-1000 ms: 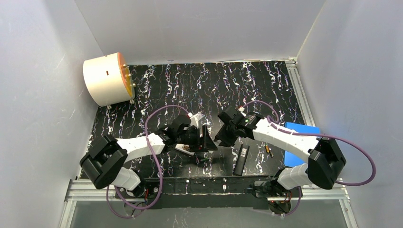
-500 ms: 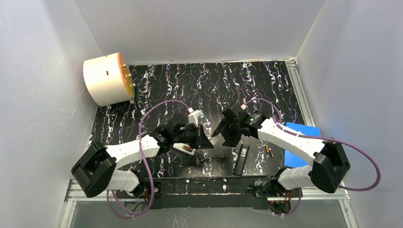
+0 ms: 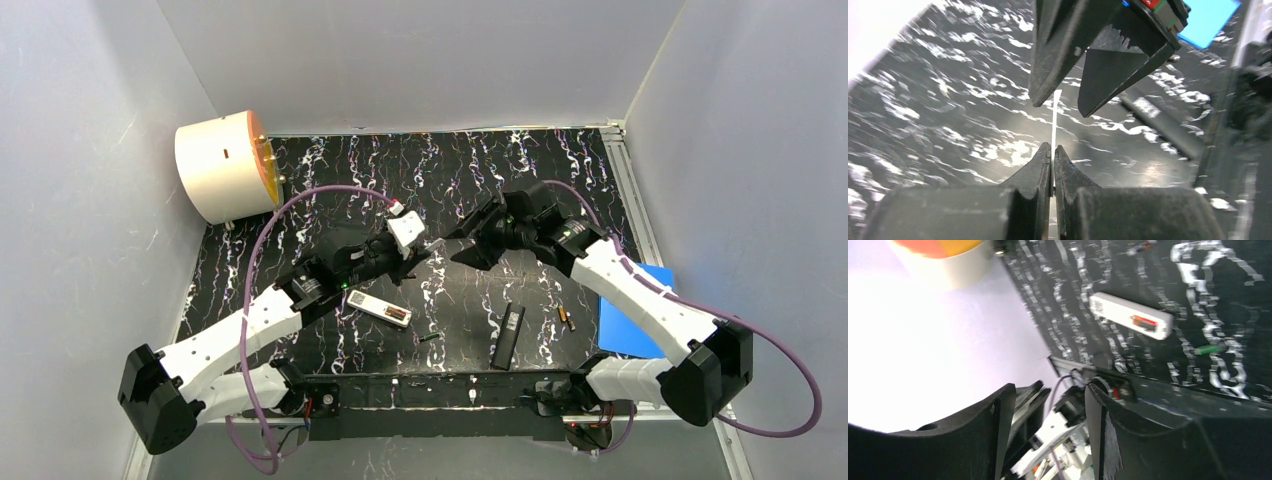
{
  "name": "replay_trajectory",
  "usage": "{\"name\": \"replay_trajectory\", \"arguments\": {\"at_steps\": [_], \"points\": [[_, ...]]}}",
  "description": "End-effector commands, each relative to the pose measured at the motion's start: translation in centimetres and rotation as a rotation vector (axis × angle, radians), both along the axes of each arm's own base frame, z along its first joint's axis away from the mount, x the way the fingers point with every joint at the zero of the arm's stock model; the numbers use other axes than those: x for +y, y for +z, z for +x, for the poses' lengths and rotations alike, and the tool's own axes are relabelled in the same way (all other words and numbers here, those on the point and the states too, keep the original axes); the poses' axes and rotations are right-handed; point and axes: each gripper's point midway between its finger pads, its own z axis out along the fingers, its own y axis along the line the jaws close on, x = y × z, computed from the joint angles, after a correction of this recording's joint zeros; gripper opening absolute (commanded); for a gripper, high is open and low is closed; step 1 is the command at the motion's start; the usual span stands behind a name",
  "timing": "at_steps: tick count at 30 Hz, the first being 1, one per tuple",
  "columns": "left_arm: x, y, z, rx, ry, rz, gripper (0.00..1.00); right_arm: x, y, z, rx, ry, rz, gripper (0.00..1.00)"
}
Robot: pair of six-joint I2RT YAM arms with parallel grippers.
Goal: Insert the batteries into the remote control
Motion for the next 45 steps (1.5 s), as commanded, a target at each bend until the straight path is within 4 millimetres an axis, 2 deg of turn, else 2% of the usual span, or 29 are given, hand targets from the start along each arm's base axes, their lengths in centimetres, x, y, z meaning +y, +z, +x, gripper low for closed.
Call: {"name": "replay_trajectory", "arguments": {"at_steps": [1,5,8,11,17,24,26,27,28,29,30,32,34,37,39,42,45], "points": [[1.1,3.2,2.7,-0.420,-0.060,0.190,0.00,1.9,6.7,0.9,-0.075,0.008,0.209,0.61],[1.3,5.0,3.5,-0.540,-0.054,0.210,0.00,1.7,7.7,1.6,-0.063,-0.055,0.286,0.58],[1.4,5.6,4.0,-0.579,-0.041,0.223,0.00,2.3,9.0,1.9,-0.086,-0.049,0.361,0.47],[1.2,6.4,4.2,-0.610,-0.038,0.213,0.00,2.5,8.6,1.8,-0.068,-0.019,0.315,0.40],[1.3,8.2,3.5,-0.684,-0.064,0.193,0.00,2.4,8.3,1.7,-0.054,-0.022,0.293,0.36],[1.1,8.3,3.4,-0.674,-0.069,0.178,0.00,2.6,9.4,2.0,-0.076,-0.026,0.318,0.14],[0.9,8.1,3.2,-0.633,-0.065,0.154,0.08,2.6,9.7,2.1,-0.084,-0.024,0.325,0.05],[1.0,8.0,3.4,-0.614,-0.051,0.149,0.16,2.6,9.8,2.1,-0.088,-0.027,0.326,0.01],[1.1,7.7,3.5,-0.572,-0.022,0.134,0.31,2.6,9.8,2.2,-0.093,-0.028,0.326,0.01],[1.4,7.5,3.8,-0.540,0.011,0.126,0.46,2.5,9.4,2.3,-0.097,-0.034,0.313,0.01],[1.8,7.3,4.0,-0.511,0.049,0.118,0.57,2.2,8.9,2.5,-0.105,-0.048,0.294,0.01],[3.2,6.5,4.4,-0.434,0.157,0.096,0.67,1.7,7.7,3.1,-0.137,-0.057,0.249,0.01],[5.3,5.5,4.6,-0.317,0.300,0.069,0.67,0.9,5.5,3.7,-0.134,-0.050,0.183,0.01],[8.4,2.9,3.0,-0.067,0.462,0.056,0.68,0.3,3.0,4.9,-0.220,-0.016,0.060,0.01],[11.0,1.1,1.8,0.100,0.615,0.062,0.69,0.3,0.4,5.6,-0.305,0.092,-0.065,0.01],[14.0,-1.9,0.0,0.258,0.776,0.107,0.71,3.1,-3.3,4.4,-0.374,0.335,-0.104,0.01],[16.0,-4.3,-1.1,0.366,0.895,0.102,0.72,6.5,-6.6,1.0,-0.414,0.575,-0.108,0.01]]}}
